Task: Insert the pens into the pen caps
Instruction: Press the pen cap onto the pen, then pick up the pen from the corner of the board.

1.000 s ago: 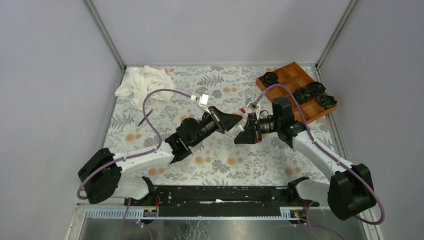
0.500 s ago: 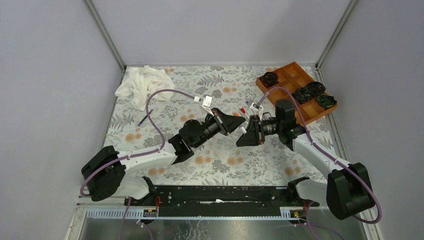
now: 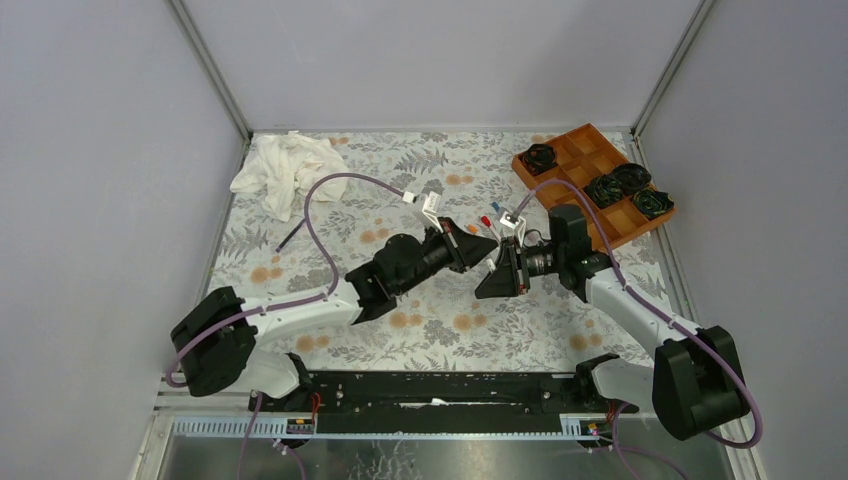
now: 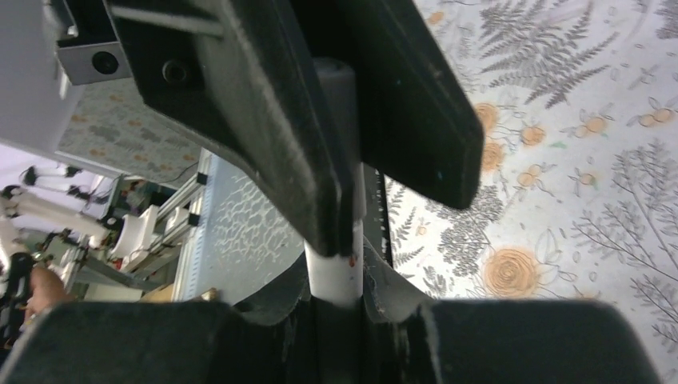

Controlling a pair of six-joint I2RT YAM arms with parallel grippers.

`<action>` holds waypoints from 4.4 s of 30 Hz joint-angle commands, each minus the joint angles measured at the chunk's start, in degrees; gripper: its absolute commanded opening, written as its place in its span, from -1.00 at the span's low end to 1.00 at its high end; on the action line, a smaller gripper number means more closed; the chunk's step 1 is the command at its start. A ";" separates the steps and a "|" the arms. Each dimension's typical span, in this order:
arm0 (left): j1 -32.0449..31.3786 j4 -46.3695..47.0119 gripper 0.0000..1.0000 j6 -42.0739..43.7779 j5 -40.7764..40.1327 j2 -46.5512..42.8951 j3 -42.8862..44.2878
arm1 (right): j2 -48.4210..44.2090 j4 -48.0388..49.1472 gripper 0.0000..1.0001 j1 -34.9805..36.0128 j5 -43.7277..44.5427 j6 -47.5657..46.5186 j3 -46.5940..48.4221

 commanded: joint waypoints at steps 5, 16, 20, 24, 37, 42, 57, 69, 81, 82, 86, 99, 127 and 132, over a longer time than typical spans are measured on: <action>-11.63 3.07 -1.00 -2.07 34.62 5.37 -4.56 | 0.96 39.84 -1.00 -3.65 1.87 23.30 -0.87; -9.79 -13.39 -1.00 3.00 38.49 -1.30 -6.15 | 0.35 31.92 -1.00 -5.19 3.45 17.80 0.59; -6.02 -6.00 -1.00 -4.42 34.20 -1.72 -9.27 | -0.80 22.16 -1.00 -4.97 5.05 9.70 2.38; -5.72 -11.43 -1.00 -3.23 25.12 -1.48 -4.67 | -0.48 17.75 -1.00 -4.66 5.89 6.56 3.07; -4.43 -13.17 -0.72 -3.23 12.55 -2.54 1.10 | -0.81 16.28 -1.00 -1.67 0.55 2.99 3.08; -3.49 -6.95 0.04 -5.82 8.86 -5.94 -2.20 | -0.35 17.29 -1.00 -1.33 -0.12 3.55 2.59; -0.95 -9.83 0.64 1.90 3.30 -16.29 -7.26 | 0.13 10.55 -1.00 -1.35 1.95 -2.17 3.77; 3.06 -30.06 0.77 19.34 -11.59 -25.42 -8.70 | 10.26 -4.81 -0.72 -6.24 45.65 -12.47 10.24; 5.14 -31.25 0.78 20.32 -13.79 -31.30 -13.95 | 31.43 -15.21 -0.48 -8.31 48.93 -18.96 28.38; 5.21 -31.38 0.78 20.10 -13.85 -31.73 -14.28 | 33.23 -16.12 -0.46 -8.32 48.40 -18.91 30.19; 5.26 -31.51 0.78 18.92 -14.12 -34.01 -15.87 | 39.03 -18.31 -0.34 -8.29 48.00 -18.45 35.21; 6.41 -33.72 0.86 18.61 -13.10 -33.82 -14.48 | 32.53 -18.24 -0.22 -8.63 42.98 -18.96 34.37; 42.53 -44.06 0.67 65.71 -6.49 -5.88 1.95 | 4.49 -16.55 0.42 -10.77 6.11 -23.54 17.09; 52.87 -44.94 0.26 69.60 -2.15 2.67 7.00 | 3.91 -17.55 0.43 -10.80 6.21 -24.29 17.34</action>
